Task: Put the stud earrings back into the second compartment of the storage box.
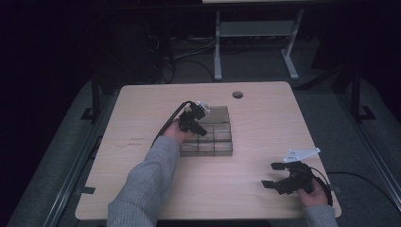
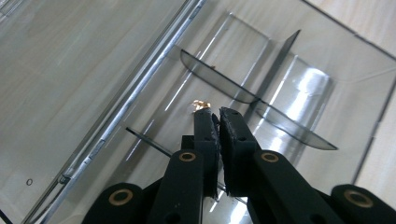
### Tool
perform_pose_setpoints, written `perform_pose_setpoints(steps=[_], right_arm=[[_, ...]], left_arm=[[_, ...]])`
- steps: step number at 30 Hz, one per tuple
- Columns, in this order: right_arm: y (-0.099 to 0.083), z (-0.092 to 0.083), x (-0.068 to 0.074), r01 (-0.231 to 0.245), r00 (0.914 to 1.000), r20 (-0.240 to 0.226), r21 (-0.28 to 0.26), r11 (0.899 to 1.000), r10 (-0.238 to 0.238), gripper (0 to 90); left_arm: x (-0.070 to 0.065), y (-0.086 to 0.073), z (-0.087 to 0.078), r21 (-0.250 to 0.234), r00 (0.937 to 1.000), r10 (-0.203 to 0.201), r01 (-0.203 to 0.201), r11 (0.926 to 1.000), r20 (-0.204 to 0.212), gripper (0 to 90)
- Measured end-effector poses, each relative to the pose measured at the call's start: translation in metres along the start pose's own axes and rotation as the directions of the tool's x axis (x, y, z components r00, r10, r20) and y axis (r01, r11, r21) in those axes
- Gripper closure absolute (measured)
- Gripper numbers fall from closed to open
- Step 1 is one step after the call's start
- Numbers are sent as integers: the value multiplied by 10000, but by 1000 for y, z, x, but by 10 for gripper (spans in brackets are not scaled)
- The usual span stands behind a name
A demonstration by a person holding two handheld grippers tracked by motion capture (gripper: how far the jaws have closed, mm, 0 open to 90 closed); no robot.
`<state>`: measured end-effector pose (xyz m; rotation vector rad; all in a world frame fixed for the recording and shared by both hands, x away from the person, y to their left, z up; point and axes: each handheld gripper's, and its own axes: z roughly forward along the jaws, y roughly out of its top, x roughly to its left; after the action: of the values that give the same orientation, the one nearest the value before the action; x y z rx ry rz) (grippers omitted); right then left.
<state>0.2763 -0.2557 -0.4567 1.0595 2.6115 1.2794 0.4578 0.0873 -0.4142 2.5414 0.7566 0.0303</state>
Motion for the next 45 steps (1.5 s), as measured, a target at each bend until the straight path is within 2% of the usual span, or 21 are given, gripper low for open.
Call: perform_pose_setpoints(steps=[13, 19, 26, 27, 35, 41, 45], right_arm=[[0, 0, 0, 14, 10000, -5, 21, 10000, -14, 141], [1, 1, 0, 49, 10000, -1, 79, 10000, -49, 140], [1, 1, 0, 55, 10000, 6, 102, 9999, -55, 140], [1, 1, 0, 51, 10000, -4, 106, 9999, -51, 140], [1, 1, 0, 78, 10000, -11, 106, 9999, -78, 141], [1, 1, 0, 82, 10000, 12, 108, 9999, -82, 140], [1, 1, 0, 79, 10000, 38, 102, 9999, -79, 141]], left_arm=[[8, -2, 9, 248, 9996, -231, 235, 9994, -160, 856], [4, 0, 11, 349, 9996, -22, 32, 9994, -297, 856], [4, 0, 12, 469, 9998, -67, 76, 9989, -188, 854], [4, 0, 12, 455, 9998, -80, 87, 9989, -167, 818], [0, 1, 7, 282, 9998, 73, -68, 9996, -171, 832], [-4, 0, -4, 248, 9994, 279, -273, 9993, -224, 792], [-8, -4, -11, -19, 9996, 202, -202, 9998, -175, 774]])
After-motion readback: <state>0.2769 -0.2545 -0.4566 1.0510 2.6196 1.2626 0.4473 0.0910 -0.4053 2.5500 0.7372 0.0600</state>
